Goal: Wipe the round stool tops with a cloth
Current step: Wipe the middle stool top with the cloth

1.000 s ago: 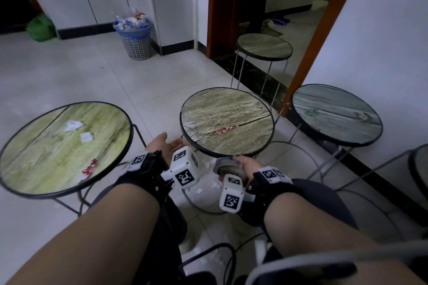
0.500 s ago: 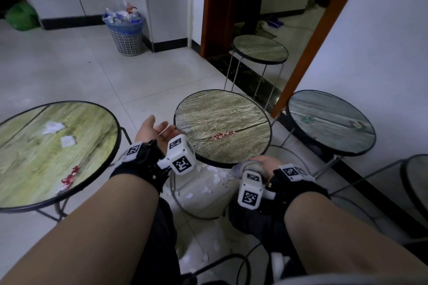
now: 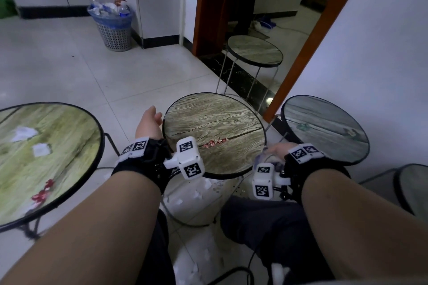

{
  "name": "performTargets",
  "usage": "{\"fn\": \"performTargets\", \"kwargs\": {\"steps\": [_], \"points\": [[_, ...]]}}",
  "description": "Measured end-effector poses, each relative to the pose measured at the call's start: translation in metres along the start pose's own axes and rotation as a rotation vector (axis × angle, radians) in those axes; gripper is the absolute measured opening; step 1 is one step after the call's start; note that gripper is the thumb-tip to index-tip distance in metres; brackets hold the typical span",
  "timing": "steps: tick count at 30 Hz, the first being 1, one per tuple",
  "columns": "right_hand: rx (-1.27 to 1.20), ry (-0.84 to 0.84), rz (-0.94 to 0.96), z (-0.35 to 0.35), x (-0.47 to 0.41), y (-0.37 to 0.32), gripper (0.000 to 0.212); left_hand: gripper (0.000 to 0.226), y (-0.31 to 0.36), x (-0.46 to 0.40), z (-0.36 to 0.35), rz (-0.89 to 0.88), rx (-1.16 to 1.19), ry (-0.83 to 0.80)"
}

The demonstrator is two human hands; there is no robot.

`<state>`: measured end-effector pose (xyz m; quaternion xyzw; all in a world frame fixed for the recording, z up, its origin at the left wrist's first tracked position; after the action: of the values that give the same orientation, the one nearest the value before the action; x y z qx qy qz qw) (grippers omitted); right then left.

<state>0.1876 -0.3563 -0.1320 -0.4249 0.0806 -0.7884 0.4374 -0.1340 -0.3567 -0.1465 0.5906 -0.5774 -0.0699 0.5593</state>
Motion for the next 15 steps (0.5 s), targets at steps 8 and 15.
{"fn": "performTargets", "kwargs": {"steps": [8,15], "points": [[0.062,0.015,-0.026,0.013,-0.021,-0.007,0.048,0.053,0.009,-0.021,-0.016,-0.098,-0.247,-0.007],[0.063,0.078,-0.019,0.030,-0.054,-0.019,0.047,0.054,0.013,-0.036,-0.026,-0.113,-0.359,-0.024]]}}
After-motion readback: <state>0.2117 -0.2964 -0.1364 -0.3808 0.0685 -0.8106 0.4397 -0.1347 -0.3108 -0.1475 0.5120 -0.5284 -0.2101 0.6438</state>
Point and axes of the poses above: each hand's wrist, its own x-axis away from the middle knuckle, its own z-axis out of the back of the hand, y = z × x, the point moved 7 cm from there along -x, towards the middle knuckle, and after that the axes turned 1 degree about x, right-handed, at the moved point
